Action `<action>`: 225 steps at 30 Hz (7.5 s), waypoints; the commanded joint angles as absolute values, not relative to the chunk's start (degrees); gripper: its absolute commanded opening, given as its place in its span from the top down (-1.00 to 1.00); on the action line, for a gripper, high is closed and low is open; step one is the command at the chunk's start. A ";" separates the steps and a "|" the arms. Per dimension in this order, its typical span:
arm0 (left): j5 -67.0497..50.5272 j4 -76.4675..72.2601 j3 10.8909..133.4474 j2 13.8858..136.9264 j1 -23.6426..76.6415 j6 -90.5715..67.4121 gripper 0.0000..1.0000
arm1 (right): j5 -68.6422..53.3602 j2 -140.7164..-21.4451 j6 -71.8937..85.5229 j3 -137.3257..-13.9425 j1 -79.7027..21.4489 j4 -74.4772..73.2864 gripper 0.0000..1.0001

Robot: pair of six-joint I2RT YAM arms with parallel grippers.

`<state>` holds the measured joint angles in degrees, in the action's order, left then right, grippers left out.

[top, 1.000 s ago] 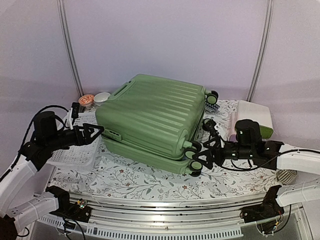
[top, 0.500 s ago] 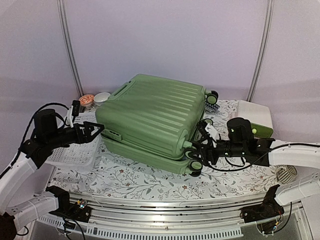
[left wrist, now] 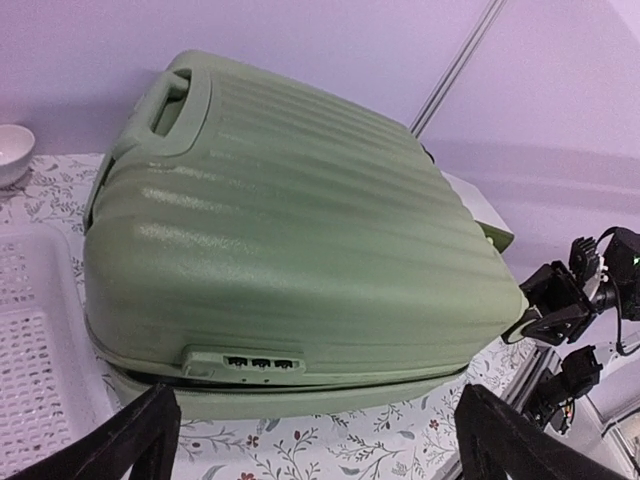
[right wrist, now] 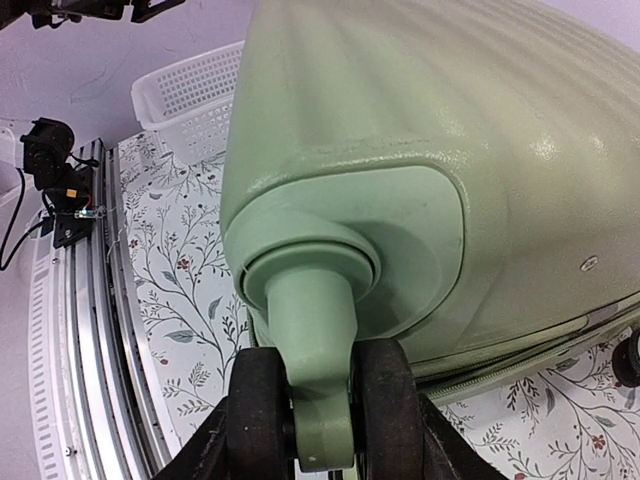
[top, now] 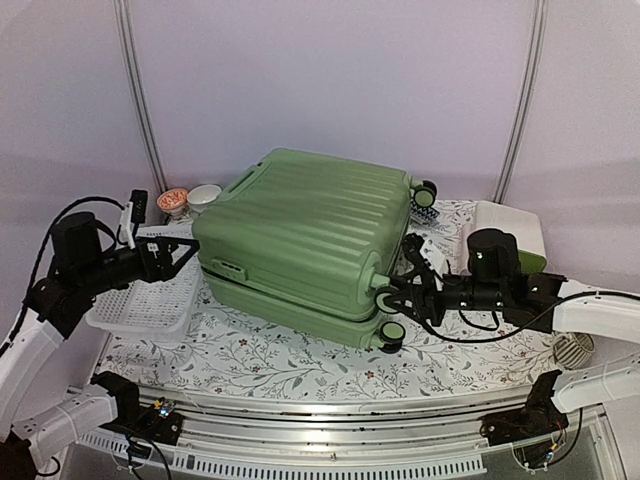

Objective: Open, take out, and arrange the luggage
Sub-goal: Open the luggage at the center of the board.

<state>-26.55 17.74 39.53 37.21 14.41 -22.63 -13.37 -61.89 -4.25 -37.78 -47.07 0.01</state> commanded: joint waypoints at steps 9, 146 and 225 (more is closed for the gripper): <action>-28.12 18.81 39.20 34.56 15.03 -19.68 -0.96 | -2.24 -58.04 4.17 -53.74 -46.40 -5.08 0.30; 23.91 -30.93 62.02 83.03 42.97 30.73 -0.96 | 2.17 -54.73 -9.06 -25.78 -33.03 38.16 -0.98; -3.51 23.89 60.96 66.29 29.34 -19.88 -0.97 | 9.17 -93.65 -11.44 -73.22 -25.53 29.99 0.94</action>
